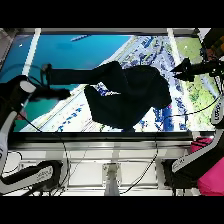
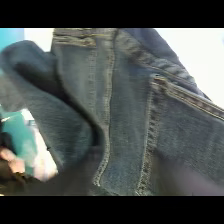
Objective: Fold the clothes and pants, and hang the long-sleeved shirts on hangers.
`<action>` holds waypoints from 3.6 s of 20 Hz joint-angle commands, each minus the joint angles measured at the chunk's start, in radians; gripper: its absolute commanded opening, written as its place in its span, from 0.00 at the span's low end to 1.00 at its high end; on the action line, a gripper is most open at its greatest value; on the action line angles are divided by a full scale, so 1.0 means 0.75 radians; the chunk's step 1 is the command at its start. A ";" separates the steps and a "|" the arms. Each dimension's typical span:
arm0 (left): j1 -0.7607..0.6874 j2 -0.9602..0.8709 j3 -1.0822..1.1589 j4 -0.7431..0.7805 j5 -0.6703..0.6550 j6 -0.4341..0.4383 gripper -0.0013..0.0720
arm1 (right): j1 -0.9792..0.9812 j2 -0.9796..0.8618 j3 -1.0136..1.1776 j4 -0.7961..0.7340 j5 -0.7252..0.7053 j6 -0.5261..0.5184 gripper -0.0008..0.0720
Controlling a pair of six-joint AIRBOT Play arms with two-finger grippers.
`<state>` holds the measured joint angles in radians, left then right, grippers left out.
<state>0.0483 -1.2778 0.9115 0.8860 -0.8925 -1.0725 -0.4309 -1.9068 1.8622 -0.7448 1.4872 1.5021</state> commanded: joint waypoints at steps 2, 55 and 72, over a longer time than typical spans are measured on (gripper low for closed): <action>-0.089 -0.042 -0.183 -0.355 -0.036 0.045 0.65 | 0.009 -0.012 -0.001 0.081 -0.043 -0.042 0.72; -0.197 0.485 -0.126 1.324 -0.416 -1.019 0.03 | -0.001 -0.232 0.006 0.077 0.203 -0.085 0.80; -0.197 0.484 -0.126 1.133 -0.196 -1.015 0.03 | 0.152 -0.300 0.007 0.027 0.190 -0.080 0.07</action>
<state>-0.0998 -0.9142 0.8165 1.7679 -1.1061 -1.8370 -0.3302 -2.1273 1.8656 -0.7864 1.6123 1.4467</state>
